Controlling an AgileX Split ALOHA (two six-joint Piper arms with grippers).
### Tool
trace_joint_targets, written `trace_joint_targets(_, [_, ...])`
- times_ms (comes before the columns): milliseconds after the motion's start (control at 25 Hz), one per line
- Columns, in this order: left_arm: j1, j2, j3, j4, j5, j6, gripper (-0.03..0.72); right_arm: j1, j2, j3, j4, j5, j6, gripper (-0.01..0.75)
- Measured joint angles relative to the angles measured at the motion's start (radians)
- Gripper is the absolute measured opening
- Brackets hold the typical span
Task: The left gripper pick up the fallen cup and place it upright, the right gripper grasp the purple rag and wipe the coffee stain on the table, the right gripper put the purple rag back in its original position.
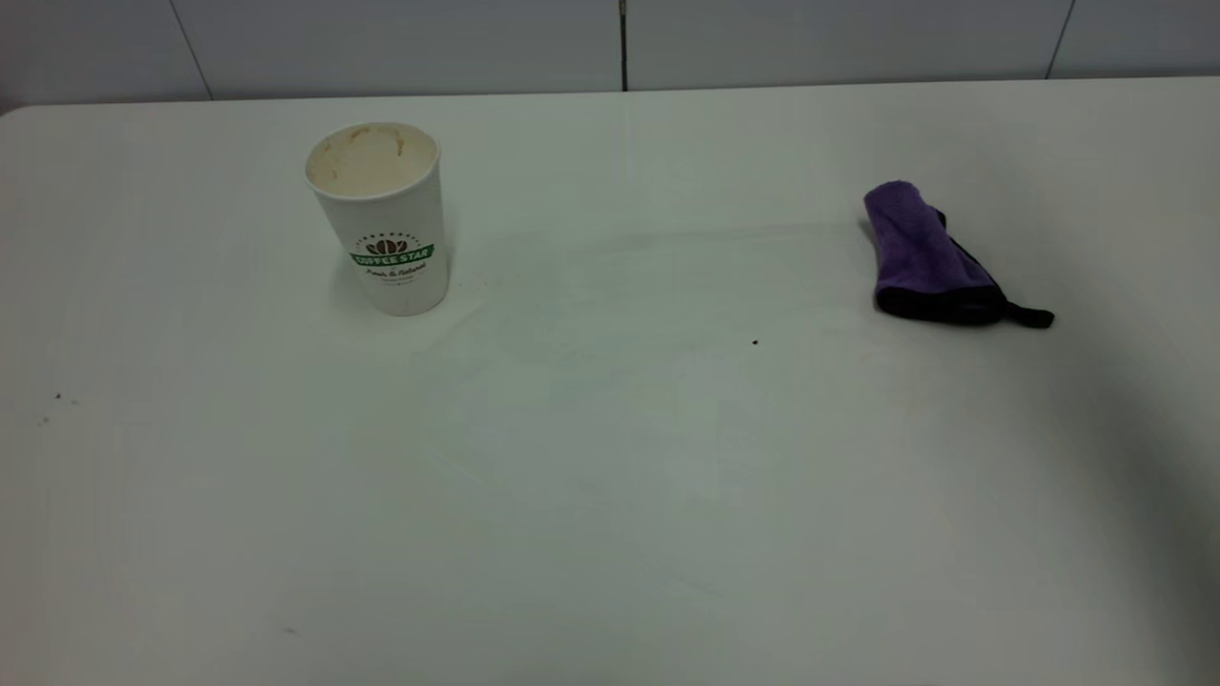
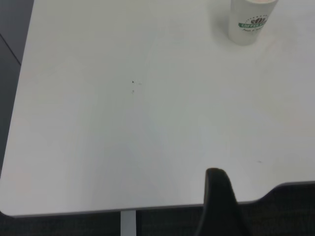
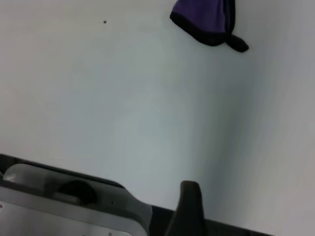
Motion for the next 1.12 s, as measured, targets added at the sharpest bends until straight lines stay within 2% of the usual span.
trace_joint_targets(360, [0.0, 0.0, 0.0, 0.0, 0.0, 0.0, 0.501, 0.0, -0.655, 0.545, -0.069, -0.018, 0.097, 0.701])
trace_joint_targets(520, [0.0, 0.0, 0.0, 0.0, 0.0, 0.0, 0.501, 0.0, -0.924, 0.72, -0.079, -0.042, 0.132, 0.695])
trace_joint_targets(880, [0.0, 0.0, 0.0, 0.0, 0.0, 0.0, 0.501, 0.0, -1.367, 0.908, -0.079, -0.087, 0.102, 0.686])
trace_joint_targets(1120, [0.0, 0.0, 0.0, 0.0, 0.0, 0.0, 0.501, 0.0, -1.426, 0.927, -0.079, -0.102, 0.098, 0.678])
